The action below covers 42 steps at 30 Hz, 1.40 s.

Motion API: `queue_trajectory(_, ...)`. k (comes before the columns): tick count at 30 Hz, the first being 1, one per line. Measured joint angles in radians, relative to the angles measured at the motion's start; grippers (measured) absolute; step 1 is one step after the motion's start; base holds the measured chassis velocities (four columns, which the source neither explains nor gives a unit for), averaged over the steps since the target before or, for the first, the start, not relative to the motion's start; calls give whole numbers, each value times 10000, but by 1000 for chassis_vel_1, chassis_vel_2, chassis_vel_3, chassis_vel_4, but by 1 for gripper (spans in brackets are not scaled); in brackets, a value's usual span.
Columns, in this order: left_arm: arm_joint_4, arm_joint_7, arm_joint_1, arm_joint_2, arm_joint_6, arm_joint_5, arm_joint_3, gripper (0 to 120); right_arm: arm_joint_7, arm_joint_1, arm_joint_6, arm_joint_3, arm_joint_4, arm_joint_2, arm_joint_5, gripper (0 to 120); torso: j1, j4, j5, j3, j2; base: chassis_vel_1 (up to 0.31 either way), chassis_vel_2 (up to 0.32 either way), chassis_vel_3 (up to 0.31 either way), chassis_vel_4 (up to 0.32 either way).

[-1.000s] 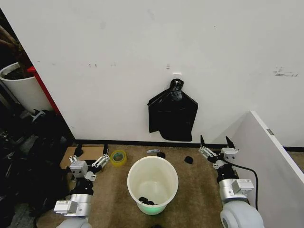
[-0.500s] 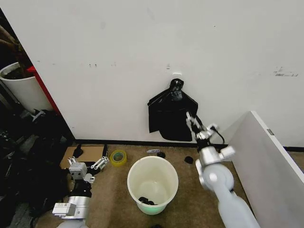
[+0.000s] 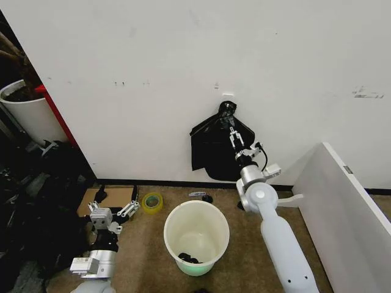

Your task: Place the garbage bag over the trash bin.

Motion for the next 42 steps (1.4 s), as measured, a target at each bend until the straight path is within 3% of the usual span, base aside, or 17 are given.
queue_trajectory(6,40,-69,58,10,-27,-1,-41,100,-359,231,68,-27,-413,86,-365,100,0,0,1,0,0,0,0,0,0)
queue_trajectory(16,-43,-165,210,3,-101,-11,-55,100,-616,530,188,10,-925,209,-678,65,-1,0,1,-1,0,0,0,0,0)
queue_trajectory(21,-44,-214,265,-7,-151,8,-53,100,-667,611,291,56,-989,202,-695,55,-1,0,0,-1,0,0,0,0,0)
queue_trajectory(28,5,-248,267,-58,-164,64,-11,100,-760,577,358,79,-935,192,-738,26,-1,0,1,-1,0,0,0,0,0)
queue_trajectory(31,13,-251,265,-63,-164,67,-8,100,-800,551,382,74,-934,182,-779,23,-1,0,1,-1,0,0,0,0,0)
queue_trajectory(32,23,-258,258,-68,-166,69,-1,100,-829,525,422,71,-933,170,-826,14,-1,0,1,-1,0,0,0,0,0)
queue_trajectory(35,58,-268,250,-66,-173,79,4,100,-856,487,466,55,-933,145,-887,1,-1,0,1,-1,0,0,0,0,0)
queue_trajectory(42,207,-305,193,-38,-204,102,9,100,-1192,474,795,1,-930,132,-929,0,-1,0,2,-1,0,0,0,0,0)
